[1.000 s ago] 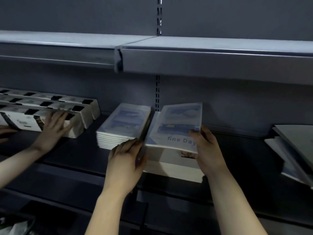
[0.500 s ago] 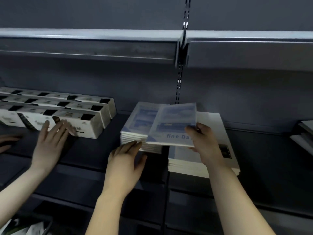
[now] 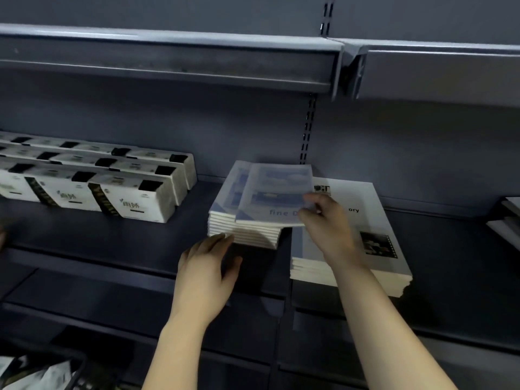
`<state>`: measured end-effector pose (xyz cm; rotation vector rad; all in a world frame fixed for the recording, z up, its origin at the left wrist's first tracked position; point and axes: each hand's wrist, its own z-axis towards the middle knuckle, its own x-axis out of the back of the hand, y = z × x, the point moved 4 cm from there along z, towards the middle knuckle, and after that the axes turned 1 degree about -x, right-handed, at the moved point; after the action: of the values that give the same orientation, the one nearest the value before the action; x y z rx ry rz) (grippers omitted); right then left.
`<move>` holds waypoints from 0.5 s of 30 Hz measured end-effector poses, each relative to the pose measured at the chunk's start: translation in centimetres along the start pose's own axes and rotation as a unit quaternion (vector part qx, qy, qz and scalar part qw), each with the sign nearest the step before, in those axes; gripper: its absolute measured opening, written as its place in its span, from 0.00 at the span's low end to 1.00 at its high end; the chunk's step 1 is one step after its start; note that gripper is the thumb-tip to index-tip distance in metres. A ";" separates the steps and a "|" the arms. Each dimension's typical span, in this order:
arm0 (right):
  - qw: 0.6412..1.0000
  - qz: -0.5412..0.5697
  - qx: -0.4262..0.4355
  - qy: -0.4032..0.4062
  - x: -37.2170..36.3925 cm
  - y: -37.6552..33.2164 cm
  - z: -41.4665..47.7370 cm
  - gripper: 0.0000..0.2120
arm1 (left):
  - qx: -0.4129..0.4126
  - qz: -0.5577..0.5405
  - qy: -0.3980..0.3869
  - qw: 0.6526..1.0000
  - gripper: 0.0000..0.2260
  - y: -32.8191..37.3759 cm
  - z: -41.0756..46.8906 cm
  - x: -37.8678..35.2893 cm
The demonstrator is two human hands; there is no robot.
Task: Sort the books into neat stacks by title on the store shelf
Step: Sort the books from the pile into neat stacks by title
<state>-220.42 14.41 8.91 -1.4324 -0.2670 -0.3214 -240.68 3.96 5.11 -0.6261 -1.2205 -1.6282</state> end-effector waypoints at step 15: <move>0.998 -0.054 0.010 -0.012 -1.9 -1.3 0.5 0.20 | -0.011 -0.009 0.018 1.000 0.19 -0.5 0.4 -0.4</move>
<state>-222.69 14.86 9.44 -1.4061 -0.3675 -0.3888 -241.02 4.50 4.70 -0.5982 -1.1856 -1.6629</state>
